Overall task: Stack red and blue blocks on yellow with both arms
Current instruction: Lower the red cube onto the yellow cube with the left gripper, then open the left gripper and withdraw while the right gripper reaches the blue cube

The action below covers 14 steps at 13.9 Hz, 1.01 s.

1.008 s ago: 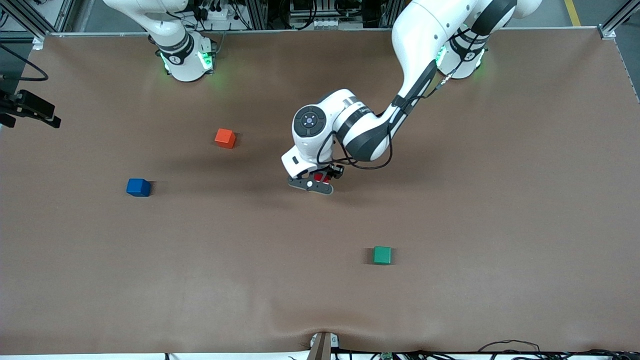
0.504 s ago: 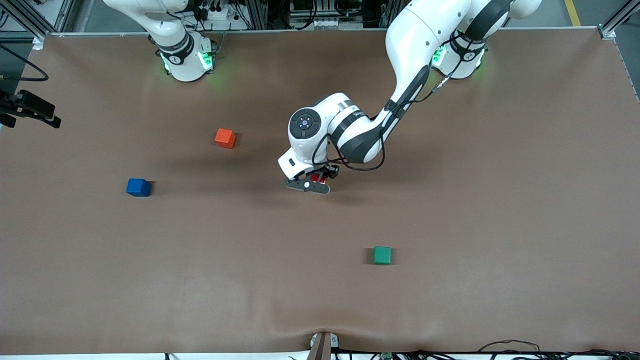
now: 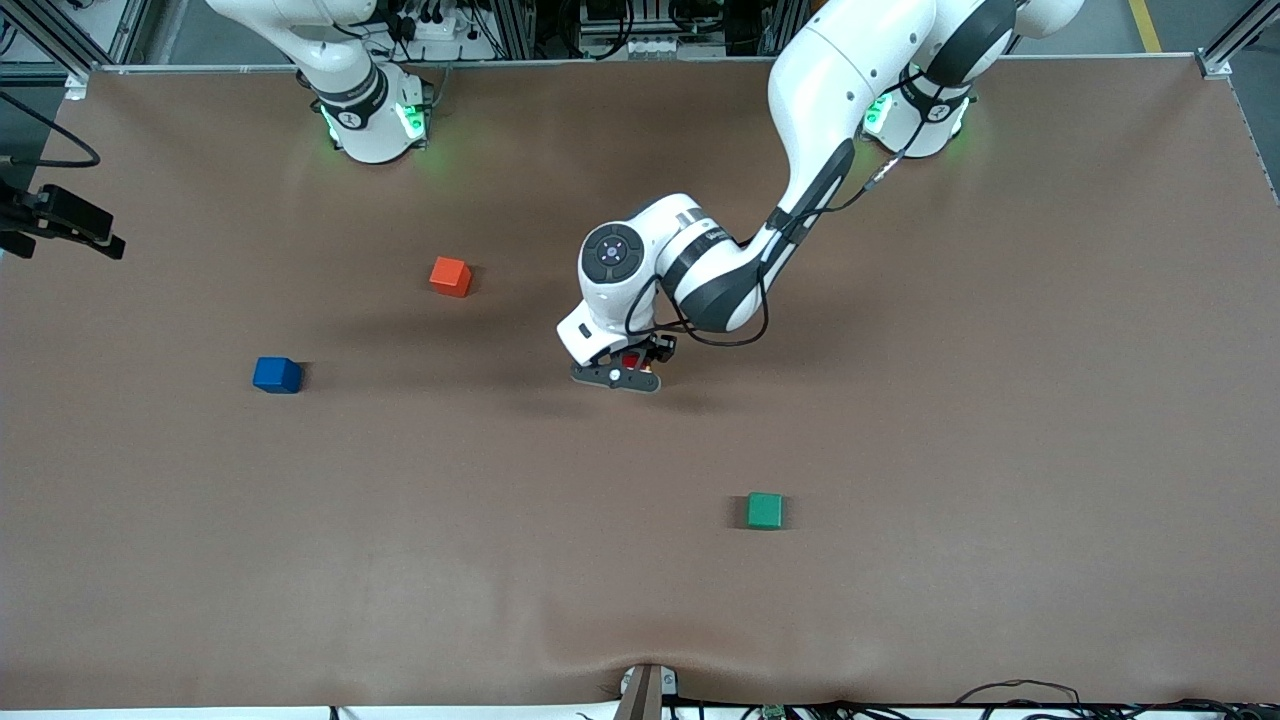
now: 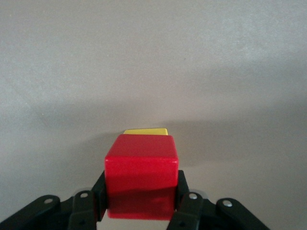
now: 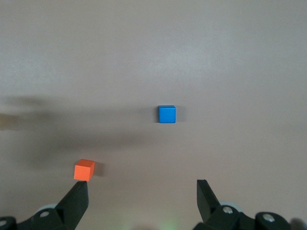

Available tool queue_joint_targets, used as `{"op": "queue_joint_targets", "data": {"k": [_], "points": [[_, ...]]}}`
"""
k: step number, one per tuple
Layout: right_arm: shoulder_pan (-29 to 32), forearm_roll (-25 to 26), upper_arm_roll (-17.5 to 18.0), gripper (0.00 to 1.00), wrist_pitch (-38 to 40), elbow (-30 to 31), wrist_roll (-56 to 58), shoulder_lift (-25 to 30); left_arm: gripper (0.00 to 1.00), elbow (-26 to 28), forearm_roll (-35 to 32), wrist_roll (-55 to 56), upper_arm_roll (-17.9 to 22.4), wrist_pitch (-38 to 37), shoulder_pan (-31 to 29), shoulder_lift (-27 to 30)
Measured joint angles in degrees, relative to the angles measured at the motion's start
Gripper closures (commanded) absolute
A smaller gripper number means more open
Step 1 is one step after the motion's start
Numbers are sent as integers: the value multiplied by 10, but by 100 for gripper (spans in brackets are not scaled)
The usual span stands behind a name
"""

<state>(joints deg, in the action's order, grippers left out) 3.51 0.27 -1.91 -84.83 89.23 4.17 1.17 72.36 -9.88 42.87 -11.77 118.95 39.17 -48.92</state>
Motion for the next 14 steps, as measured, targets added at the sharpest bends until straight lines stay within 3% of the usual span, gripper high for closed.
{"op": "queue_joint_targets", "data": {"k": [2,3,4,5,10,14], "points": [[0,0,0,0,0,0,0,0,100,-1,4,13,0,-9,1,0],[0,0,0,0,-1,0,0,0,84,-1,5,21,0,-12,1,0],[0,0,0,0,-1,0,0,-1,36,-1,5,26,0,-14,2,0],[0,0,0,0,-1,0,0,-4,0,-1,5,29,0,-16,3,0],[1,0,0,0,-2,0,0,-24,0,-5,5,30,3,-22,4,0],[6,1,-1,0,-2,0,0,-45,0,-19,5,30,3,-82,3,30]]}}
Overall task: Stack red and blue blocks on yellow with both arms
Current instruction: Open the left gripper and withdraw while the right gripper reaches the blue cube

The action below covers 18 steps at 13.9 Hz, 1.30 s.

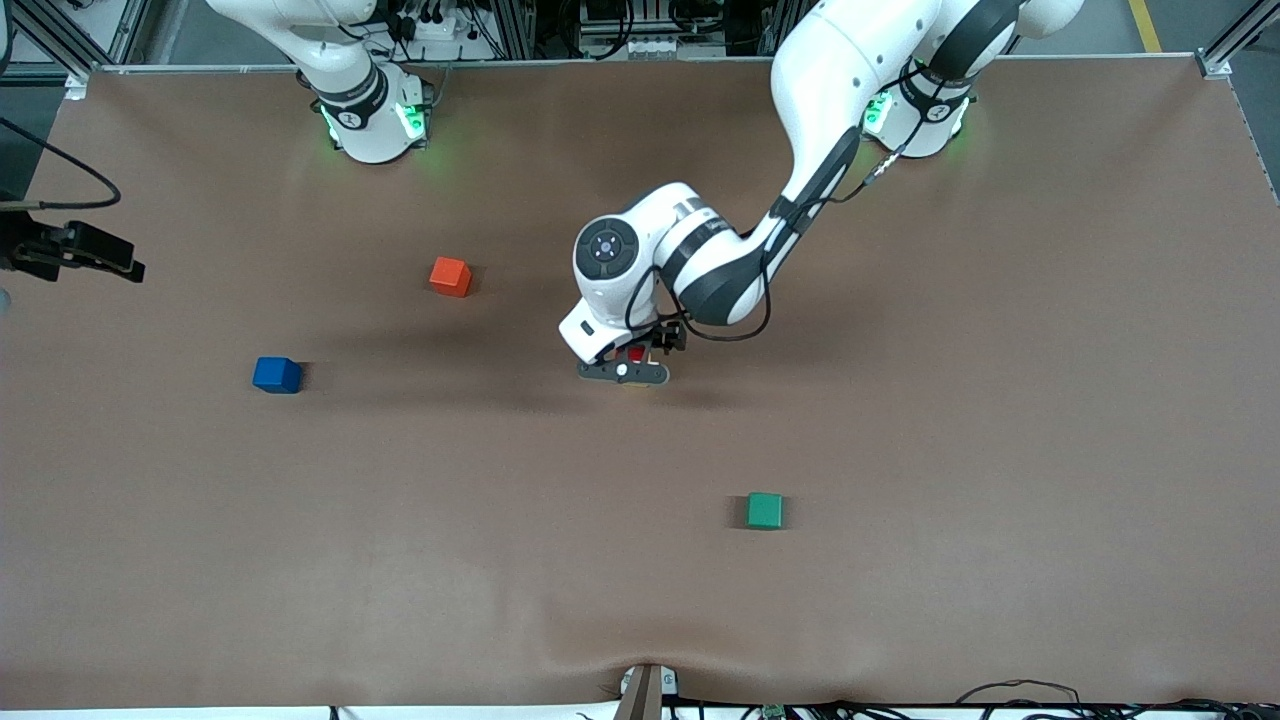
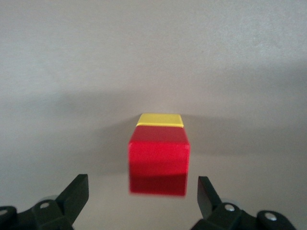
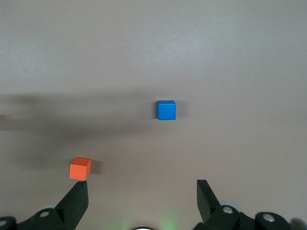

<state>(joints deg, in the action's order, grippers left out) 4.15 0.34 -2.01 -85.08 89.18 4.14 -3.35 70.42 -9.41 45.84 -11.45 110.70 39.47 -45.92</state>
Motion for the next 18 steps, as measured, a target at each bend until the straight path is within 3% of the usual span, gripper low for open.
{"op": "queue_joint_targets", "data": {"k": [5,14,18], "points": [[32,0,-1,0,-3,0,0,-38,0,-10,0,1,6,-68,-27,114],[43,0,1,0,-8,2,0,-93,0,-8,2,-126,7,-187,-237,264],[42,0,3,0,-57,18,0,-125,0,-7,3,-165,6,-240,-311,310]]}}
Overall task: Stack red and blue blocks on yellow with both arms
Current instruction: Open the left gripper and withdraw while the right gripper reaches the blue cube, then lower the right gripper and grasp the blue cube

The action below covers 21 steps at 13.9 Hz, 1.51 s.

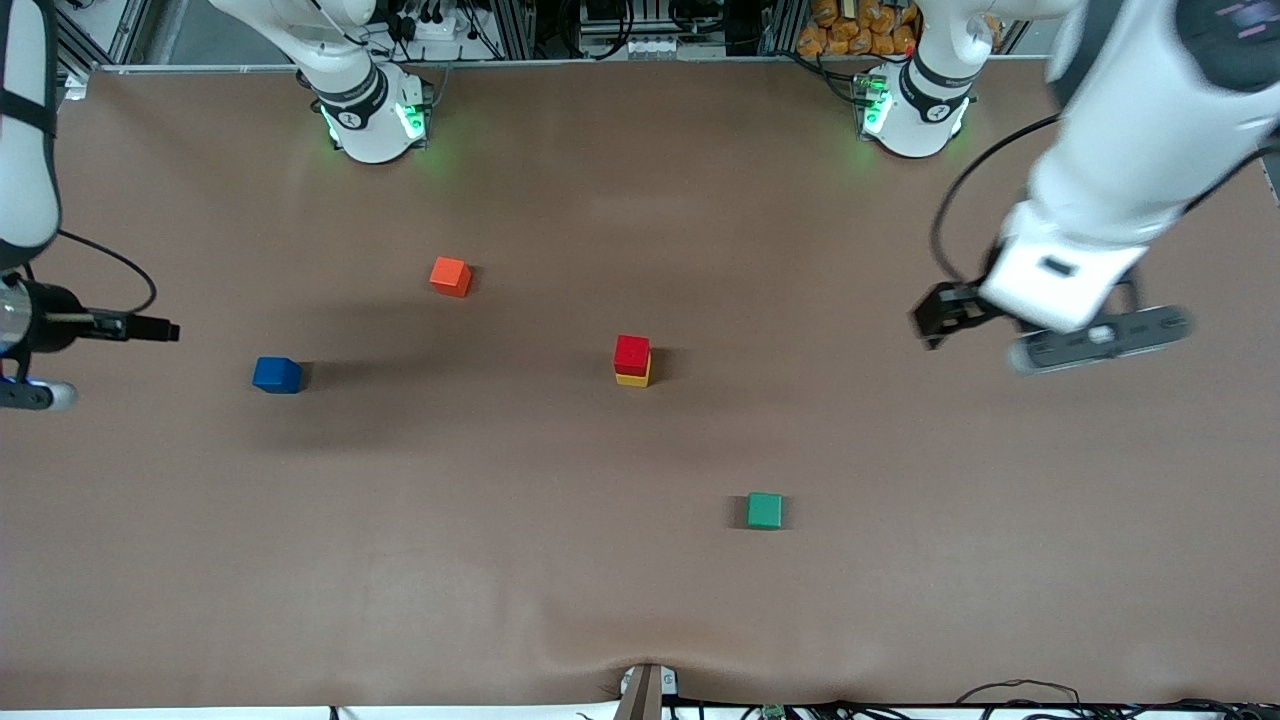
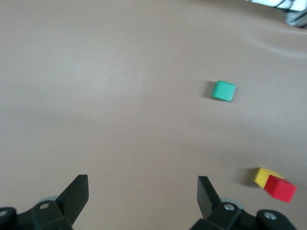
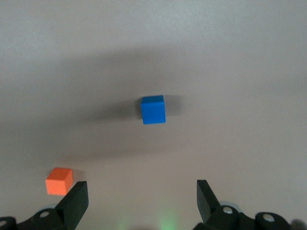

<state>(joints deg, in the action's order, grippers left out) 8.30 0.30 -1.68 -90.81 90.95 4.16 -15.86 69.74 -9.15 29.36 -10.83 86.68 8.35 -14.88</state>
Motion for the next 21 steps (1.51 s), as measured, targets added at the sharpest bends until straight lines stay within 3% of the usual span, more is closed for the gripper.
{"op": "queue_joint_targets", "data": {"k": [5,11,21], "points": [[1,0,0,0,-69,57,0,-7,0,21,5,-107,0,-46,-74,51],[1,0,-1,0,-149,133,1,-9,0,97,42,-189,0,-45,-171,122],[9,0,-2,0,-329,264,21,-10,0,120,65,-191,-2,-39,-183,133]]}}
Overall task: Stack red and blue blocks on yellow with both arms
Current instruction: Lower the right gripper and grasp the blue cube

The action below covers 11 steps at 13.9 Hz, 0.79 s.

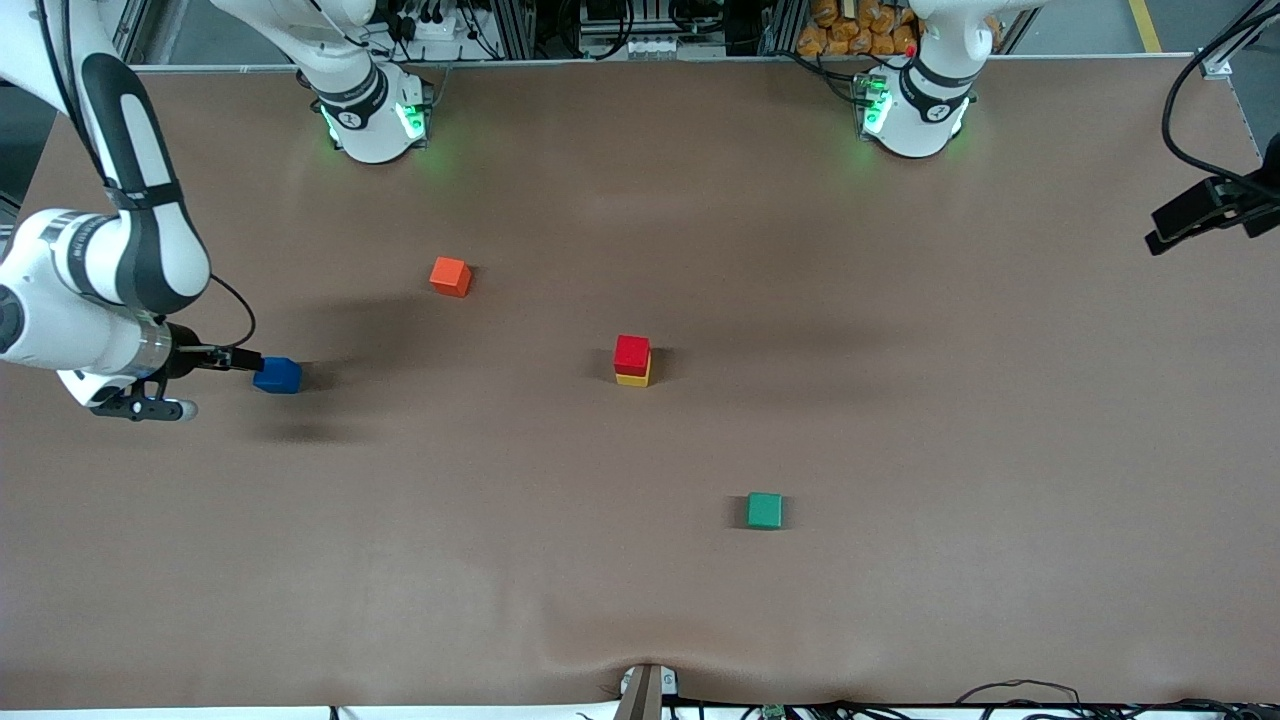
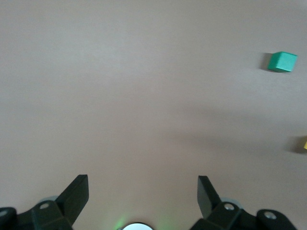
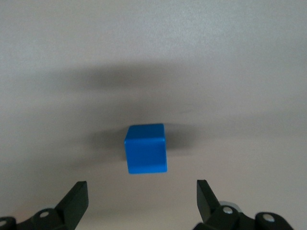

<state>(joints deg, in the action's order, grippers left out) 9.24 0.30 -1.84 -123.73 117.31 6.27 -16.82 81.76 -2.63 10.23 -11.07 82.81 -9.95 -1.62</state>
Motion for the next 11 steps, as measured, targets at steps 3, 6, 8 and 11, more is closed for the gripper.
{"op": "queue_joint_targets", "data": {"k": [3,6,8,11], "points": [[0,0,0,0,-33,27,0,-4,0,9,14,0,-2,3,1,-4],[1,0,0,0,-72,45,24,-12,0,17,14,0,-10,1,1,0],[6,0,-1,0,-94,59,36,-17,0,27,14,0,-16,2,1,8],[8,0,-1,0,-104,69,39,-19,0,34,14,0,-17,3,1,19]]}}
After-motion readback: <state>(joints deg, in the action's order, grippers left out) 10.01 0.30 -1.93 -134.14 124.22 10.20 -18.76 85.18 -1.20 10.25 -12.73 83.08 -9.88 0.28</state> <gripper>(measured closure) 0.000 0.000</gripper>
